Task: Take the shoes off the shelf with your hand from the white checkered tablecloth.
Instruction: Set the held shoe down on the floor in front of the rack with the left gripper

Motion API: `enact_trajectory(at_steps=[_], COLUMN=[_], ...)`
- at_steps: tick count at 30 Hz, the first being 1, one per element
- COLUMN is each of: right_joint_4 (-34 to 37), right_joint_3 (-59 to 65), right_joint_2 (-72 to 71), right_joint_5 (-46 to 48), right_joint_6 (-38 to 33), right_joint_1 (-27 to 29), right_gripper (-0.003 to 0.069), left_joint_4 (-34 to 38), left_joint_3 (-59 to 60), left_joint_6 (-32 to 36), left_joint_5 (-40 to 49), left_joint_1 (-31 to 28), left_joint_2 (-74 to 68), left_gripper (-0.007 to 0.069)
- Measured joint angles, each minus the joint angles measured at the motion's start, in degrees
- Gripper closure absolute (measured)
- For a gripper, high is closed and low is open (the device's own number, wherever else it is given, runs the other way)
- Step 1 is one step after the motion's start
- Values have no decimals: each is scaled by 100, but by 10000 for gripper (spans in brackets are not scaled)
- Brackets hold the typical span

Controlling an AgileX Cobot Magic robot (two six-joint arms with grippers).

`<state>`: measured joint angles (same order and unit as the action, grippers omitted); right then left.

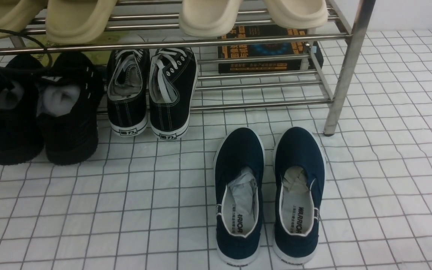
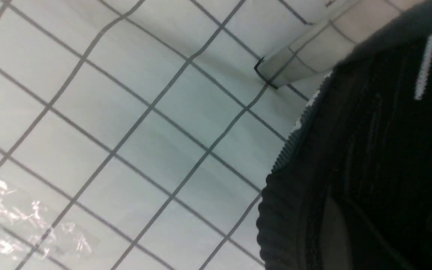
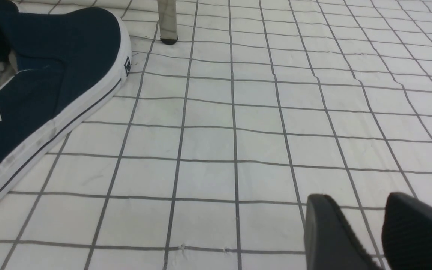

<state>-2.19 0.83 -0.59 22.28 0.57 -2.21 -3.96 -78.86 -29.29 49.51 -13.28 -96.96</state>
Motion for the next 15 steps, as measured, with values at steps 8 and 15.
enact_trajectory(at_steps=[8,15], right_joint_4=[0,0], right_joint_3=[0,0], right_joint_2=[0,0], right_joint_5=[0,0], right_joint_6=[0,0], right_joint_1=[0,0], right_gripper=[420,420], left_joint_4=[-510,-1083], left_joint_3=[0,12], left_joint_6=[6,38], left_joint_5=[928,2219], left_joint_1=[12,12], left_joint_2=[1209,2055], left_gripper=[610,610])
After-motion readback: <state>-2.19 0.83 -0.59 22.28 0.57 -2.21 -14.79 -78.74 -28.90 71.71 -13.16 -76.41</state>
